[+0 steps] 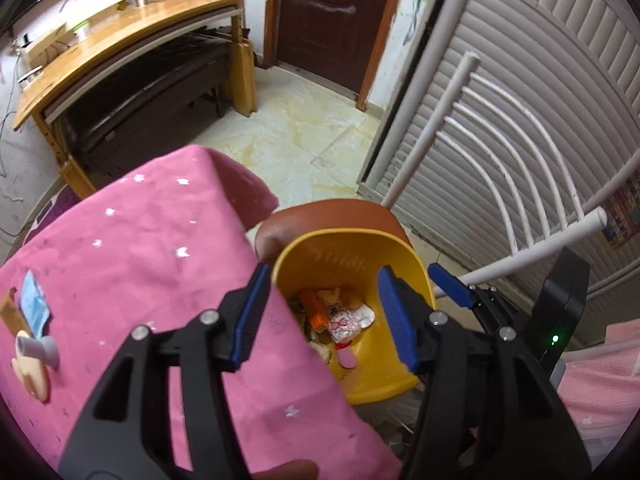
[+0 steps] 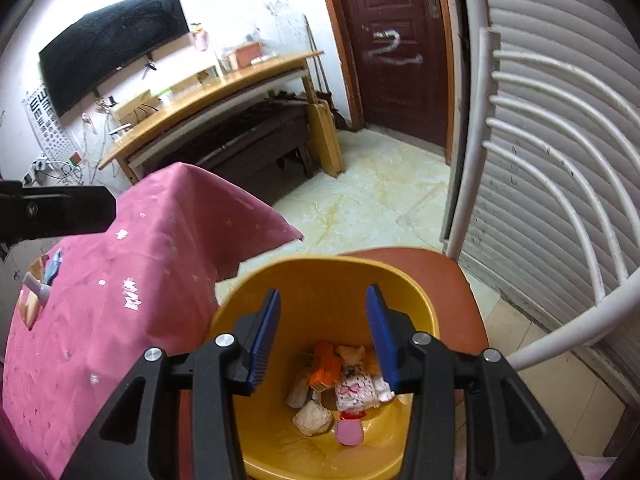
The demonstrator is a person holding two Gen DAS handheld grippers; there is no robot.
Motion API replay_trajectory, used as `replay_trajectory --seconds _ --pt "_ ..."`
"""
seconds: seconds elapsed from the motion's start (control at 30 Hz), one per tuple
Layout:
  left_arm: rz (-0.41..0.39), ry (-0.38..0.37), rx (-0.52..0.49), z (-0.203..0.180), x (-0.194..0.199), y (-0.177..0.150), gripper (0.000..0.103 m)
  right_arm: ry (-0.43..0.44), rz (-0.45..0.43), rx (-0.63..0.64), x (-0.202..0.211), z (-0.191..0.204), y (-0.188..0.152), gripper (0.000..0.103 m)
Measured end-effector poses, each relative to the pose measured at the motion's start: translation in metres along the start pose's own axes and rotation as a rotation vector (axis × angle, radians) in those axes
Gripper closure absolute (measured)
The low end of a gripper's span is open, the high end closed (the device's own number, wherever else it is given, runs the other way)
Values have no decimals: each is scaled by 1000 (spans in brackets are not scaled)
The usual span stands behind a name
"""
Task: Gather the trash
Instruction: 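Carry the orange cap and toothpaste box to the bin and open both grippers, then return the left gripper to the table and grasp the brown wrapper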
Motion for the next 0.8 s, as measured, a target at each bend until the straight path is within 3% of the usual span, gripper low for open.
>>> replay_trajectory --seconds 0.13,0.37,0.57,0.8 --pt "-35 23 32 30 19 -2 50 58 -42 18 13 21 10 64" --pt "-86 70 149 108 53 -5 50 118 -33 62 10 66 19 64" --pt "-130 151 255 183 82 -10 37 201 -17 193 9 143 27 63" --pt "-111 229 370 263 94 -28 36 300 19 327 0 230 22 63"
Point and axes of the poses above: each gripper's, at about its wrist camera, not at the fingertips, and x roughly against the way its jaws point, z to its left, y to its top, the point moved 7 cm from there along -x, roughly the way its jaws point, and after that the axes turned 5 degrees about y, right-handed, at the moved point
